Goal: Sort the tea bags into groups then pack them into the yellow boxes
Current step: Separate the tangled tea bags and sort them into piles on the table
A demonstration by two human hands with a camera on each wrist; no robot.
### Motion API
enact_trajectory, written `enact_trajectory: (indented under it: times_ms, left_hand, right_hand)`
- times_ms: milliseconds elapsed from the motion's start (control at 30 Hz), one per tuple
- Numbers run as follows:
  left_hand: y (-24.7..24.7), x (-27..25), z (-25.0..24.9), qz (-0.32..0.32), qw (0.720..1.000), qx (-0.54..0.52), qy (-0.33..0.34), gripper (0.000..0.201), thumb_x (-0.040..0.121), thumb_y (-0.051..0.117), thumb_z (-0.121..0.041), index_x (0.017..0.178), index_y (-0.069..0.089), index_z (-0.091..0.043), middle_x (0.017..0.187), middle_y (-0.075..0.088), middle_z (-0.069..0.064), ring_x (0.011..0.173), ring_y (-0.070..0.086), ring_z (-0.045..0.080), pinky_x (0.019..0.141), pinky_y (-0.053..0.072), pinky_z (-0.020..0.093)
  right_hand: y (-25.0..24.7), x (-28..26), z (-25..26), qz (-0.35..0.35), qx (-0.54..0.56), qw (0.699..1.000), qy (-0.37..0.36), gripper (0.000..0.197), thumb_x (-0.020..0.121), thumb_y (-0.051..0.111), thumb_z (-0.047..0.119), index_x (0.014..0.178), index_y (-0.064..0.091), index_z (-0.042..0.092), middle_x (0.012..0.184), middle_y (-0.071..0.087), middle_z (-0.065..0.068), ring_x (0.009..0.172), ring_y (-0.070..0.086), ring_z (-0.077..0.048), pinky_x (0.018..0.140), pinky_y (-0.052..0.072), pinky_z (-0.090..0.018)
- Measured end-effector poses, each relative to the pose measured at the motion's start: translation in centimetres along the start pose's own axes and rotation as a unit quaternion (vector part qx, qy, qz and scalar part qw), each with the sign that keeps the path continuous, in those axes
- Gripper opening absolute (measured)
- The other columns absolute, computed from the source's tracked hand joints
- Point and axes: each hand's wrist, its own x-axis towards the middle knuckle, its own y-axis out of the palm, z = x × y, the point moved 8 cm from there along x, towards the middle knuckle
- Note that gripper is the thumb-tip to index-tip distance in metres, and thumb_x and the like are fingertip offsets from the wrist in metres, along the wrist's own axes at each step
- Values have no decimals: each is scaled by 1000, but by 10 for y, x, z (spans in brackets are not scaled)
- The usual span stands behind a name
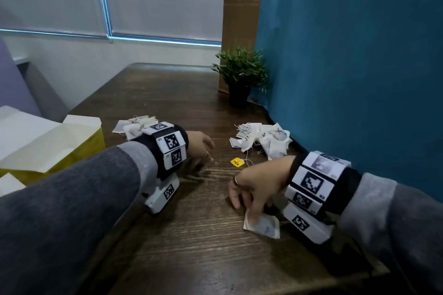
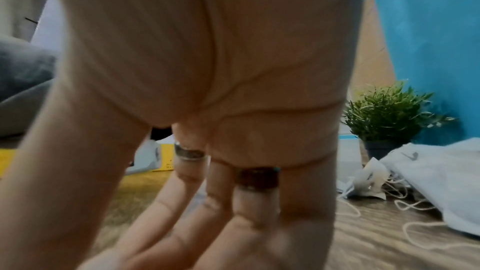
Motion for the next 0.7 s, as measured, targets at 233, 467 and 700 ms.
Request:
enact_trajectory:
  times_ms: [233, 467, 700]
  left_hand:
    - [22, -24, 14, 98, 991, 96, -7, 83, 88, 59, -37, 150, 6, -21, 157, 17, 1, 142, 22, 19, 111, 21, 26]
    - [37, -25, 17, 139, 988, 59, -10, 98, 86, 61, -40, 148, -15, -29, 159, -3, 0, 145, 7, 20, 114, 12, 32]
    - [18, -32, 17, 86, 995, 42, -30, 91, 88, 61, -33, 150, -6, -26, 156, 21, 6, 136, 33, 24, 108, 30, 31]
  right_hand:
    - [-103, -20, -60, -296, 124, 946, 47, 14, 83, 68, 13, 77, 56, 18, 71, 61, -3, 61, 59, -15, 51, 49, -23]
    - [-160, -29, -152, -543, 232, 782, 198, 23, 79, 65, 3, 68, 52, 18, 70, 58, -5, 54, 54, -16, 47, 43, -23]
    - [-166, -6, -114, -464, 18, 843, 272, 46, 81, 68, 35, 123, 51, 24, 132, 34, -13, 130, 25, -35, 103, 30, -45]
